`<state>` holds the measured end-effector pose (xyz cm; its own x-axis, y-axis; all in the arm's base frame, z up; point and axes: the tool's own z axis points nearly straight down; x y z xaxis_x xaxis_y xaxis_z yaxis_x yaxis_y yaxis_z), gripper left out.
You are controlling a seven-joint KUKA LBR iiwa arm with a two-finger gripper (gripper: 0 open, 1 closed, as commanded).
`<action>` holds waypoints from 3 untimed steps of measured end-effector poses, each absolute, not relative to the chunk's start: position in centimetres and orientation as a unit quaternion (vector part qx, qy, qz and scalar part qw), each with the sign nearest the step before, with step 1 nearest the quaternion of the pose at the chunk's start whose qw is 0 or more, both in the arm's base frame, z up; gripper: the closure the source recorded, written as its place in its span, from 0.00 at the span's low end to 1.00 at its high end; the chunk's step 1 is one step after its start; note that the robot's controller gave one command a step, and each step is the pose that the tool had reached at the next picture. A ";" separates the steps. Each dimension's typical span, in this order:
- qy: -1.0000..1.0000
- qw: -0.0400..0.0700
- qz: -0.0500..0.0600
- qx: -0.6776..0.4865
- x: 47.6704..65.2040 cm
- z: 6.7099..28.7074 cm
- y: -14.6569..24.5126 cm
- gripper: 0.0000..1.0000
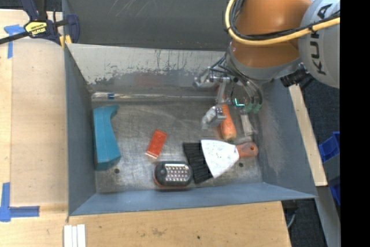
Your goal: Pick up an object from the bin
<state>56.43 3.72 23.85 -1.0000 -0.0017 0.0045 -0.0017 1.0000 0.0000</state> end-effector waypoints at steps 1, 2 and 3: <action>-1.000 -0.002 0.000 0.000 56.6 24.3 3.7 0.00; -0.995 -0.006 0.001 0.098 56.8 21.0 6.2 0.00; -0.984 0.000 0.000 0.180 57.1 16.5 10.4 0.00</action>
Offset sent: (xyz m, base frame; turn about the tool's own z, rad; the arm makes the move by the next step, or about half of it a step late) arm 0.0012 0.0638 -0.0815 -0.4500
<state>57.13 10.37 16.52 -0.9350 -0.3546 -0.0009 -0.3546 0.9350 0.0001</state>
